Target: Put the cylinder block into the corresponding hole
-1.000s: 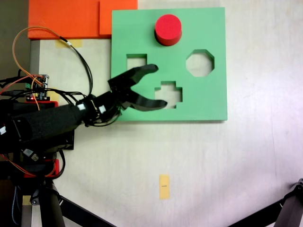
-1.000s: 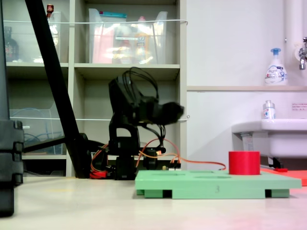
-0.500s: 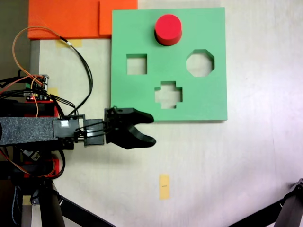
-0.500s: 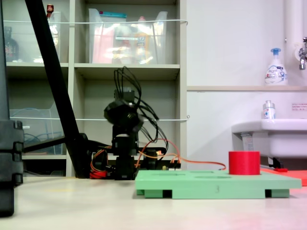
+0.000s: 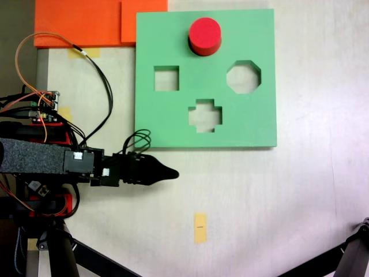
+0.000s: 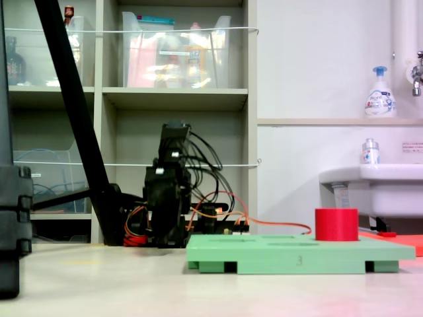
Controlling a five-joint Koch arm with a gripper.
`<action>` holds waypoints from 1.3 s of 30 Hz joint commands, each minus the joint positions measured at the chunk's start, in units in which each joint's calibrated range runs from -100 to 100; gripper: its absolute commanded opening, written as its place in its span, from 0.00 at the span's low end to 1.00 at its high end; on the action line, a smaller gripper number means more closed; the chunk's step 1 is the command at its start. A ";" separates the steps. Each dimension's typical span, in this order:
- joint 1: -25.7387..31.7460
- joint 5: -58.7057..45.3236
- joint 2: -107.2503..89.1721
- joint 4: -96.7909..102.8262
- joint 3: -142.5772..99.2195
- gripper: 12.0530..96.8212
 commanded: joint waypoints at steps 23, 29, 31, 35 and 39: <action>2.88 -1.32 -0.96 10.32 -17.74 0.43; 2.88 -1.27 -0.96 10.22 -17.74 0.43; 2.88 -1.27 -0.96 10.22 -17.74 0.43; 2.88 -1.27 -0.96 10.22 -17.74 0.43; 2.88 -1.27 -0.96 10.22 -17.74 0.43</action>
